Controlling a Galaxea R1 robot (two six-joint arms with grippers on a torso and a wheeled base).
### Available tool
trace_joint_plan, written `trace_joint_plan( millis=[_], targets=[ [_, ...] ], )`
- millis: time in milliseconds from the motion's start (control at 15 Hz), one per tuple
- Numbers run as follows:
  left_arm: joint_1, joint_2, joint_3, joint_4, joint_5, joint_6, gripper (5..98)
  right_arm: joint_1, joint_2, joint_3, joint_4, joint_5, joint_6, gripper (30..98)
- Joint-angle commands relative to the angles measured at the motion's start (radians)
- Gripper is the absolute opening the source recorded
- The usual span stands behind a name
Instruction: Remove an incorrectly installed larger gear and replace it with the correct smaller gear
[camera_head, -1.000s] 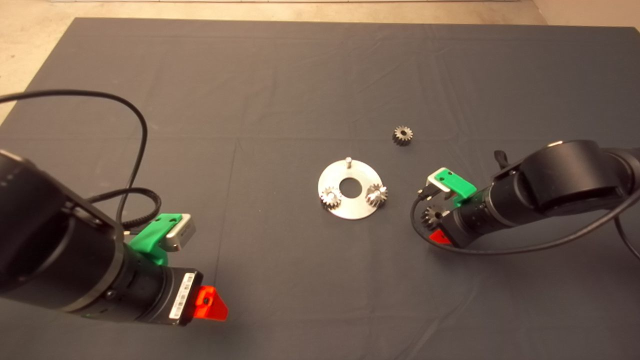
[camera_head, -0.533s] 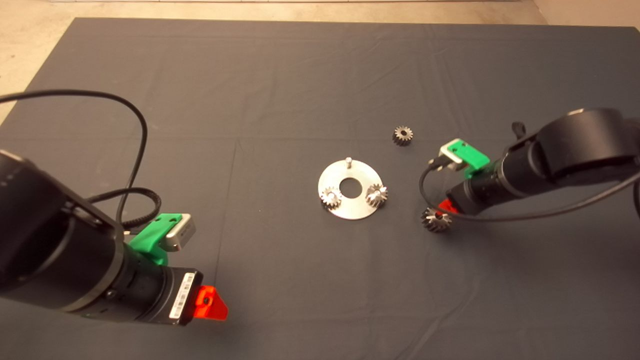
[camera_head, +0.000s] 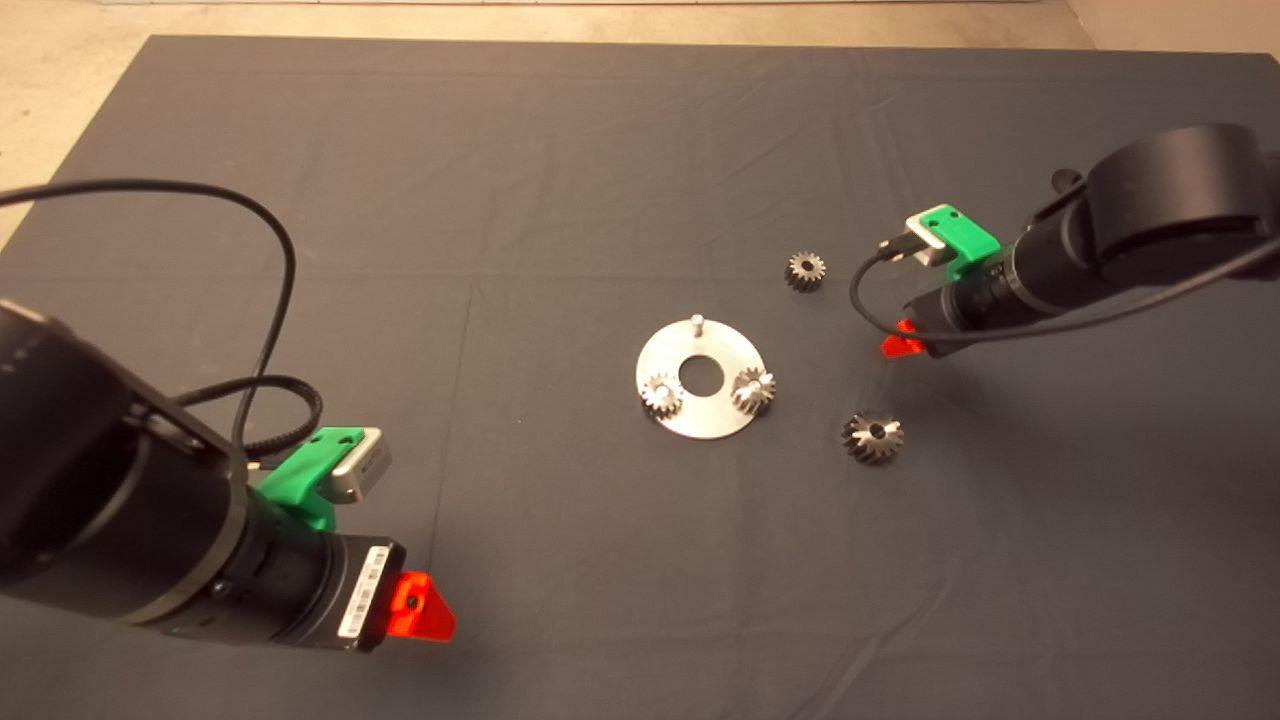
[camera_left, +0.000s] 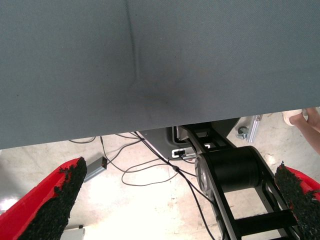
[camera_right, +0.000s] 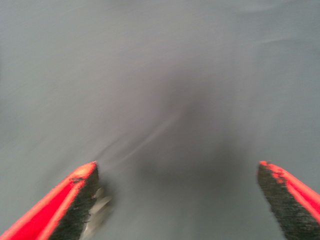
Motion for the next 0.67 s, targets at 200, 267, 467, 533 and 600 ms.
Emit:
trace_joint_plan(
  millis=[200,267,467,533,600],
  targets=[
    [-0.003,-0.005,0.011,-0.015,0.004,-0.005,97.6,0.023,0.069,-0.071,-0.015,0.006,-0.047,89.8],
    [-0.003,-0.006,0.011,-0.015,0.007,-0.005,97.6,0.023,0.076,-0.071,-0.017,0.006,-0.049,92.0],
    [0.005,-0.005,0.014,-0.015,0.009,-0.005,97.6,0.022,0.088,-0.092,-0.017,0.007,-0.063,92.2],
    [0.005,-0.005,0.014,-0.015,0.006,-0.005,97.6,0.023,0.090,-0.094,-0.017,0.013,-0.071,95.0],
    [0.005,-0.005,0.014,-0.015,0.002,-0.005,97.6,0.023,0.090,-0.111,-0.017,0.042,-0.073,96.5]
  ],
)
